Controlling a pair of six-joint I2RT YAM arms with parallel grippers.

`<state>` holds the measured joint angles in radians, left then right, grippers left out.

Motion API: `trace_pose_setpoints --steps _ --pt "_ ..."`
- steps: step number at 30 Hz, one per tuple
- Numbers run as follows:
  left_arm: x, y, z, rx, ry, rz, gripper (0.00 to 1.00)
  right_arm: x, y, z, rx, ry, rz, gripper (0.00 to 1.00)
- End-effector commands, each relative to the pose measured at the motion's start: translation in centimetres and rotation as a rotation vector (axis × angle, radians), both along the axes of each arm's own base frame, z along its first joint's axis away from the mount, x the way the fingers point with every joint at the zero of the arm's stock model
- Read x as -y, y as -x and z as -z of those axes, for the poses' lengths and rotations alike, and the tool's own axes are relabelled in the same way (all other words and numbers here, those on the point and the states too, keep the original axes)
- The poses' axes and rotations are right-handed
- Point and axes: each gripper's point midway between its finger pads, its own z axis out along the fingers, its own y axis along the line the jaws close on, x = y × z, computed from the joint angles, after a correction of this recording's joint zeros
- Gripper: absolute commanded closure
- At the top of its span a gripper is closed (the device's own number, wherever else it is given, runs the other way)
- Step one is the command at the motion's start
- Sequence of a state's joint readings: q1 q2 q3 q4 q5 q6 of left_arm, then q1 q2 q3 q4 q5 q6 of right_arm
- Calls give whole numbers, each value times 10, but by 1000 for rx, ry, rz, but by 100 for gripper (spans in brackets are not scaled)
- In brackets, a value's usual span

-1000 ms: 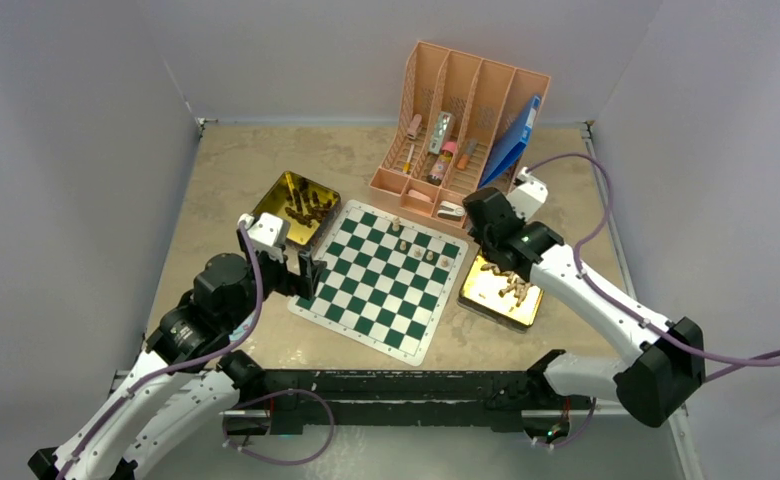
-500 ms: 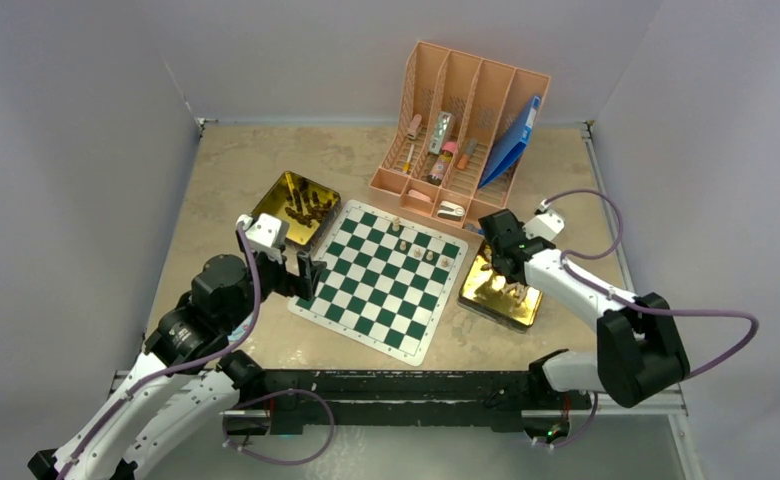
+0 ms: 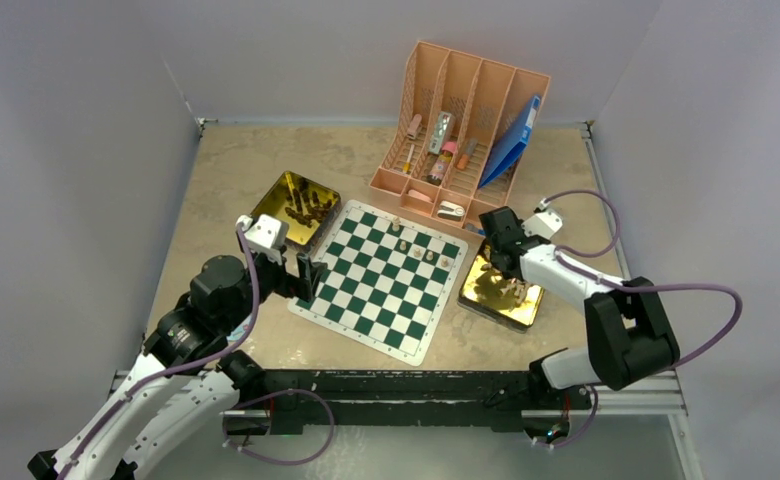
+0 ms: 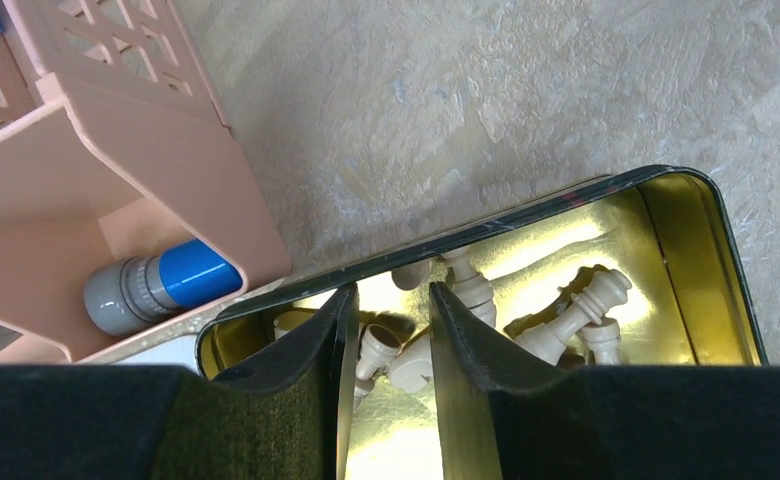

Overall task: Set up the chess pieces on the board
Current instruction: Pick up the chess piece from the storage box.

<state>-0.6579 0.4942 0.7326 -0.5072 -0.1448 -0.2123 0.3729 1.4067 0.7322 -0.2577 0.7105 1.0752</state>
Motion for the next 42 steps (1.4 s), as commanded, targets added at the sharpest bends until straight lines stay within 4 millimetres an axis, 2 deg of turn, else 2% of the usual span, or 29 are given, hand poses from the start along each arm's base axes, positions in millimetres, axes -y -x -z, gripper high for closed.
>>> trace_pose_setpoints --steps 1,8,13,21,26,35,42 --pt "4 0 -7 36 3 28 9 1 -10 -6 51 -16 31 66" --pt "4 0 -6 32 -1 31 9 9 -9 8 22 -10 85 69" --pt "6 -1 -4 26 -7 37 9 8 -10 6 39 -18 74 71" --pt "6 -1 -4 26 -9 35 9 7 -12 7 45 -16 68 82" --pt "7 -2 -3 25 -16 37 9 7 -14 11 21 -7 66 84" --pt "9 -2 -1 19 -20 48 9 1 -16 -17 65 -15 -29 89" --pt "6 -2 -2 24 -20 39 10 -9 -15 -26 65 -49 -91 92"
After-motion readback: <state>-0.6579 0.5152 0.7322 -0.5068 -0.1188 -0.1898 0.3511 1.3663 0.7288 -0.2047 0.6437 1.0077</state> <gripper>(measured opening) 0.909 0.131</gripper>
